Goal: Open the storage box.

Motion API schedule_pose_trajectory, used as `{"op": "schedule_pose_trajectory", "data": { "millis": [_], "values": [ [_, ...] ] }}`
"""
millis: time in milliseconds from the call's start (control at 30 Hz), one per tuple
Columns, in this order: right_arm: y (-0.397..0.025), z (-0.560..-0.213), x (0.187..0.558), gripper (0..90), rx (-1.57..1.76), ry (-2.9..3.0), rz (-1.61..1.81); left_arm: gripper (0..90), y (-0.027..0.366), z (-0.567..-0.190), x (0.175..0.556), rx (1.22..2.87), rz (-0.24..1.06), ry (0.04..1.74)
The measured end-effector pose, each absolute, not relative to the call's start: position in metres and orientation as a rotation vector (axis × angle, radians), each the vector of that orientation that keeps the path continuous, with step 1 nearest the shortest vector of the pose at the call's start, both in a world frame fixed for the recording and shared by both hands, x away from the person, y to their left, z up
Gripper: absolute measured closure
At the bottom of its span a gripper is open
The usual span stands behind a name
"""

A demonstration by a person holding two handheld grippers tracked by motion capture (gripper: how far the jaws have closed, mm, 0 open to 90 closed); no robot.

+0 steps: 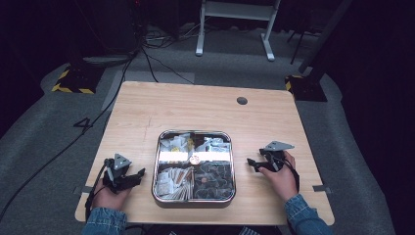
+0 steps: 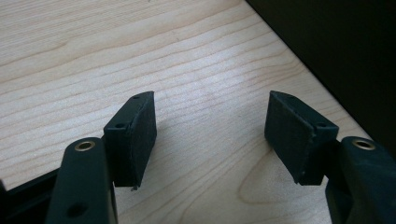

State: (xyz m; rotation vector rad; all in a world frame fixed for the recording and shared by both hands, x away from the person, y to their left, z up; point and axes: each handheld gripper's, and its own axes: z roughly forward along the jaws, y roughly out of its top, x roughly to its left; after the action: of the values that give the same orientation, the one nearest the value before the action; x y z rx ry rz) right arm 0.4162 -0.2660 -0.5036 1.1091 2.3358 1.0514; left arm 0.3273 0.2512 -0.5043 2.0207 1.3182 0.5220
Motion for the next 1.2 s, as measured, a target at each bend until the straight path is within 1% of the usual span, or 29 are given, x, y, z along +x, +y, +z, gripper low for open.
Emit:
{"op": "schedule_pose_trajectory", "data": {
  "millis": [67,233,400,533,800,967,1067,1200],
  "values": [
    [-0.267,-0.502,0.416,30.5,1.124,2.347,1.051,34.5,0.251,-0.504,0.327,2.019,0.521,1.319],
    [-0.267,-0.495,0.414,30.3,1.137,2.357,1.048,34.5,0.251,-0.504,0.327,2.018,0.520,1.320],
    [-0.261,-0.478,0.407,31.9,1.140,2.360,1.086,34.4,0.251,-0.504,0.327,2.020,0.520,1.318],
    [-0.253,-0.460,0.401,32.3,1.075,2.375,1.115,34.5,0.251,-0.504,0.327,2.019,0.520,1.318],
    [-0.245,-0.444,0.395,32.8,1.019,2.380,1.179,34.5,0.251,-0.504,0.327,2.020,0.522,1.316],
    [-0.231,-0.432,0.392,34.4,0.980,2.404,1.262,34.5,0.251,-0.504,0.327,2.019,0.520,1.317],
    [-0.211,-0.422,0.392,36.9,0.908,2.438,1.315,34.5,0.251,-0.504,0.327,2.018,0.518,1.318],
    [-0.198,-0.419,0.394,37.9,0.875,2.462,1.326,34.5,0.251,-0.504,0.327,2.019,0.518,1.317]
  ]
}}
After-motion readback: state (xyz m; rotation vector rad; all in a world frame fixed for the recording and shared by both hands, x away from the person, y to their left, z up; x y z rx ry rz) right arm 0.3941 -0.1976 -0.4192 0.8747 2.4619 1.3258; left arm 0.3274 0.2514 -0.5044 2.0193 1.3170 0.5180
